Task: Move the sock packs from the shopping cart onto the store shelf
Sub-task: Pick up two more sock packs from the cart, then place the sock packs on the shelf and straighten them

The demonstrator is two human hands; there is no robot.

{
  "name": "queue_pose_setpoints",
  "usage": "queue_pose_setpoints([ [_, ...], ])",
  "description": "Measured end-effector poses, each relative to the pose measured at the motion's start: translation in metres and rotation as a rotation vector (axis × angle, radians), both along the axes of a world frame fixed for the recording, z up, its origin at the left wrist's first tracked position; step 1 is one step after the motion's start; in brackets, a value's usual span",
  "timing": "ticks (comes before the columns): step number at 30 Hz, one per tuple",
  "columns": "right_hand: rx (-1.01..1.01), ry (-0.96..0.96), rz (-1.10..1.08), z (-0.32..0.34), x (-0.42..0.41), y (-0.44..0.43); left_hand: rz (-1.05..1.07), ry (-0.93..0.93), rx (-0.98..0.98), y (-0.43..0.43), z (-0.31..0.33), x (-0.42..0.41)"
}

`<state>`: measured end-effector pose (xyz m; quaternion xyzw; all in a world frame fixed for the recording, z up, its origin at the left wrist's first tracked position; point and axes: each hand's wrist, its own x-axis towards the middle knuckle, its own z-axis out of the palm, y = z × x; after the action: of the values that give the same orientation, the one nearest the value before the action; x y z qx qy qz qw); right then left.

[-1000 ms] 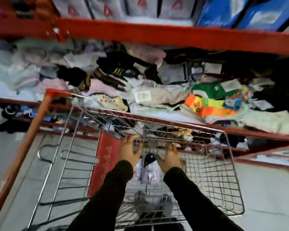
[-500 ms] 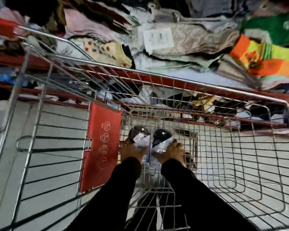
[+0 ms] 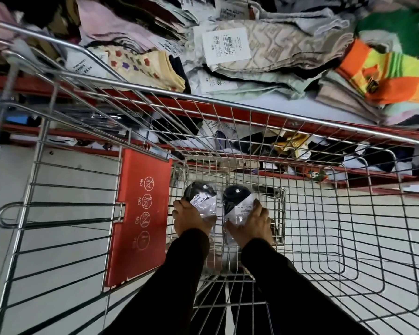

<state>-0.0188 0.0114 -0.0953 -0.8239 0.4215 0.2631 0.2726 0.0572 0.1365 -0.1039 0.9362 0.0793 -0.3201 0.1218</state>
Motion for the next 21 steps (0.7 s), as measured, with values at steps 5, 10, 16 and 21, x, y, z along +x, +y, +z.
queue_pose_setpoints([
  [5, -0.039, 0.085, 0.017, -0.004, 0.004, 0.011, -0.024, 0.007, 0.056, -0.005, -0.004, 0.000],
  [10, -0.094, 0.082, 0.019, -0.001, 0.008, 0.009, -0.047, 0.032, 0.059, -0.004, 0.004, 0.004],
  [16, -0.035, 0.073, -0.013, 0.029, -0.002, -0.009, 0.049, -0.003, -0.081, 0.009, 0.045, -0.005],
  [21, -0.019, -0.056, -0.058, 0.097, -0.007, -0.025, 0.210, -0.081, -0.271, 0.007, 0.118, -0.018],
])
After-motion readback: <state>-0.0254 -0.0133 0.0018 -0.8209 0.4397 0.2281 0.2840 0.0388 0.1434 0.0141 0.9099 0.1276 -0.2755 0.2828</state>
